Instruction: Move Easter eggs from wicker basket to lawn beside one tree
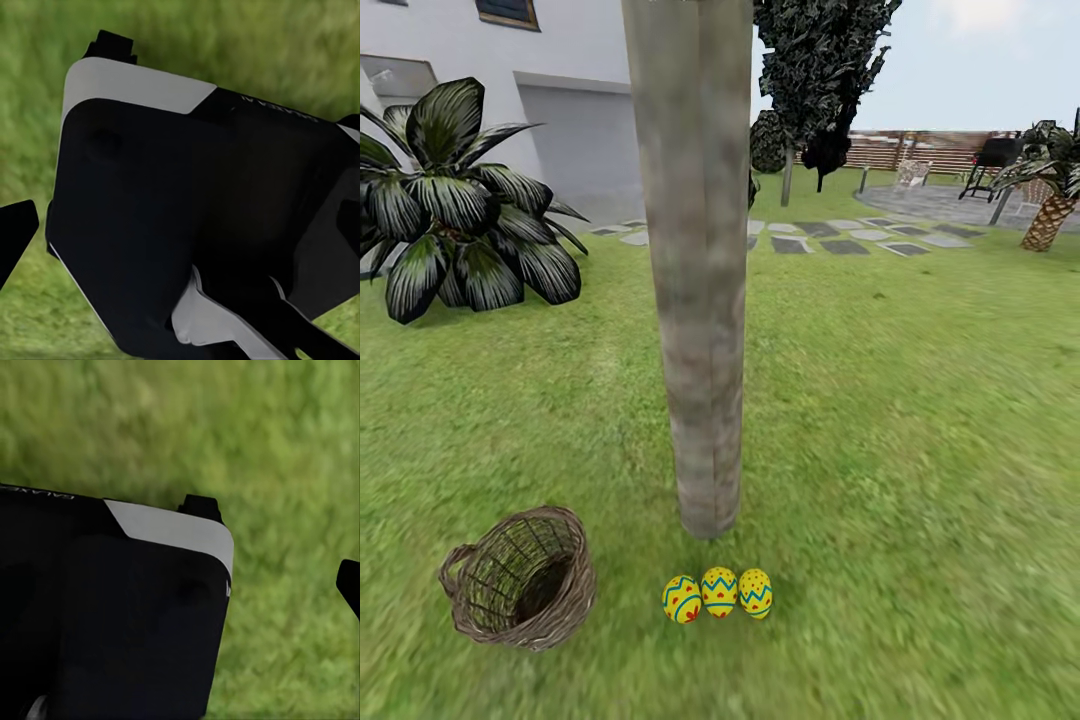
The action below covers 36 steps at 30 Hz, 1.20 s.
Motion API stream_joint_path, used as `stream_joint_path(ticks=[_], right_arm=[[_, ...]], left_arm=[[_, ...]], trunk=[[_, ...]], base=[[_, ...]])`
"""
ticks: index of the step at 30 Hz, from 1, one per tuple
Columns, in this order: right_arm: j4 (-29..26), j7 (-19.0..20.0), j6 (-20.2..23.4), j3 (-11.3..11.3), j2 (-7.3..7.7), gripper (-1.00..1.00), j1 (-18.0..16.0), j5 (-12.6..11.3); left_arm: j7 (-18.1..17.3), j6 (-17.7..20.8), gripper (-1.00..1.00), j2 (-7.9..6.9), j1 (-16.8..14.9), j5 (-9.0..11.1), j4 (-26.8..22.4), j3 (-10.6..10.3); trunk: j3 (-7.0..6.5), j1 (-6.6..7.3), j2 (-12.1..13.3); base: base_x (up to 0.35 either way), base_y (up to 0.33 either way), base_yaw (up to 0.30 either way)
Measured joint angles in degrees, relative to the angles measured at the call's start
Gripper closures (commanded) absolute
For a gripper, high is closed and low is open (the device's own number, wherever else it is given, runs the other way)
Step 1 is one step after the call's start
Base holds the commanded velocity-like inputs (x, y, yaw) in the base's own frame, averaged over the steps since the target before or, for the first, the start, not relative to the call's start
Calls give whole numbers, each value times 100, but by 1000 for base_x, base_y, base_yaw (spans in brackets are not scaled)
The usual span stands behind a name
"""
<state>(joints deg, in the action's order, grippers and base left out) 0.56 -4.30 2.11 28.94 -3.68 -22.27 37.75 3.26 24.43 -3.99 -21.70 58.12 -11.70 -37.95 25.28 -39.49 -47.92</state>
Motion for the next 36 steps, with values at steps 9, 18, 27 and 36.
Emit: stream_joint_path(ticks=[9, 18, 27, 36], right_arm=[[0, 0, 0, 0, 0, -100, 0, 3], [0, 0, 0, 0, 0, -100, 0, 1], [0, 0, 0, 0, 0, -100, 0, 2], [0, 0, 0, 0, 0, -100, 0, -2]], left_arm=[[0, -5, -100, 70, 0, -5, 180, -1], [0, -232, -100, 121, 65, -1, 785, 2], [0, -274, -100, 110, 95, 4, 828, 10], [-6, -275, -100, 104, 95, 46, 828, 13]], trunk=[[-162, 198, 361], [-324, 396, 723], [-396, 484, 885], [-396, 484, 885]], base=[[0, 0, 0], [0, 0, 0], [0, 0, 0], [0, 0, 0]])
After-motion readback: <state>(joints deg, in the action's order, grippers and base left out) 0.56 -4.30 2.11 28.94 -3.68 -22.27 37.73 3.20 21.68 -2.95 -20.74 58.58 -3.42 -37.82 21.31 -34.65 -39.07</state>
